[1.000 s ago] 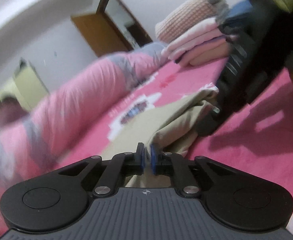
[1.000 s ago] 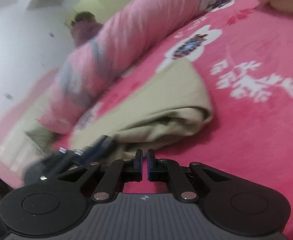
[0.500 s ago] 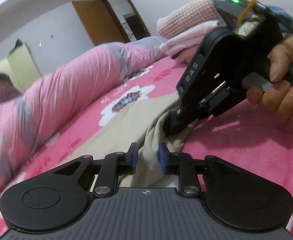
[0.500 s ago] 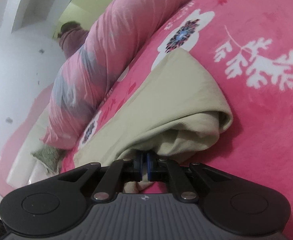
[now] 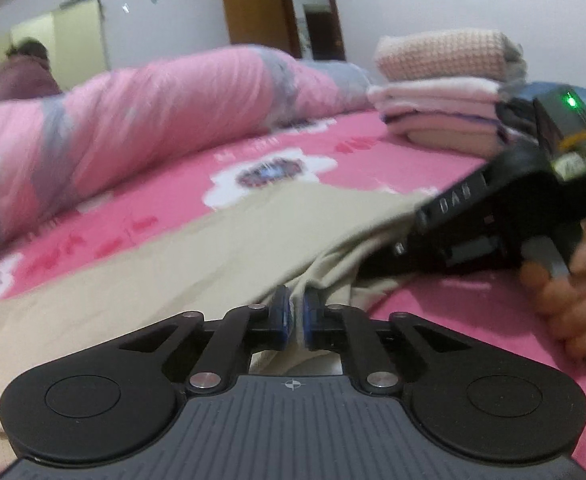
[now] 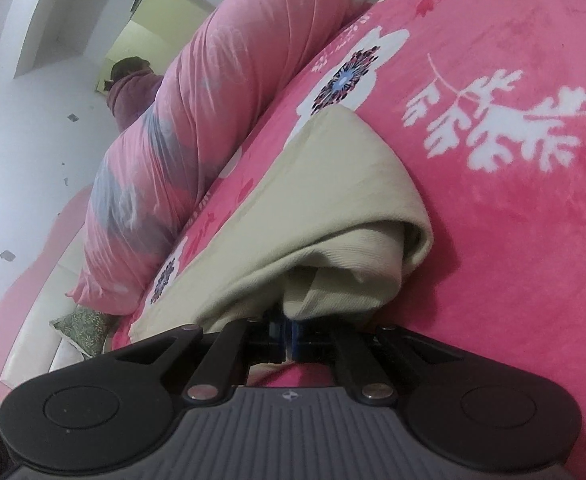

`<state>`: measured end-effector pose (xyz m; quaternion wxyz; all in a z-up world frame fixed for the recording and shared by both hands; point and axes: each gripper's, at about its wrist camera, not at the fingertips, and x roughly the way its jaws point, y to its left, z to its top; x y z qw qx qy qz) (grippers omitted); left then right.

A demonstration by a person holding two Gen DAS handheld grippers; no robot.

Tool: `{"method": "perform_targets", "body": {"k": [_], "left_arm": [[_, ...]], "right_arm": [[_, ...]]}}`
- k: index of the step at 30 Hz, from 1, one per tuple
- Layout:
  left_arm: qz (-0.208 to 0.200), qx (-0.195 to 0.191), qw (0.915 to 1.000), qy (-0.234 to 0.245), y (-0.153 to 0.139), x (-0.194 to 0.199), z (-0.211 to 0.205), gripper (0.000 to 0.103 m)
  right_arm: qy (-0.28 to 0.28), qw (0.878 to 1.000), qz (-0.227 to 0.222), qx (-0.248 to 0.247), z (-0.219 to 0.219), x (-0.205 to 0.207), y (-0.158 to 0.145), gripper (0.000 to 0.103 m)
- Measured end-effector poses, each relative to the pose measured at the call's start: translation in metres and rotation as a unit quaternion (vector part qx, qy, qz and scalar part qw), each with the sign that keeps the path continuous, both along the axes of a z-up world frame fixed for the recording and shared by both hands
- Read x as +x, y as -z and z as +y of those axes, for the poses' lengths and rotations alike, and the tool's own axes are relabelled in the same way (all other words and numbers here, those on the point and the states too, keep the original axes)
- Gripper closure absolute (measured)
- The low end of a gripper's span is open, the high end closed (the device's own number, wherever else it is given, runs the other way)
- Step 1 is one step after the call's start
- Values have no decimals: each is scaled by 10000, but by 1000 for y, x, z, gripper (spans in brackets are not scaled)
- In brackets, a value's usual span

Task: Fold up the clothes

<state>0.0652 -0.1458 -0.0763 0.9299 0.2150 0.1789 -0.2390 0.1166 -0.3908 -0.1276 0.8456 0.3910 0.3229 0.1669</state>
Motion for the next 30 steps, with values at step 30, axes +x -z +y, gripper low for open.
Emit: {"method": "perform_targets", "body": {"k": [30], "left_arm": [[53, -671, 9976, 148, -8, -6, 18, 102]], "right_arm": [[-1049, 9891, -454, -927, 46, -21, -27, 100]]}}
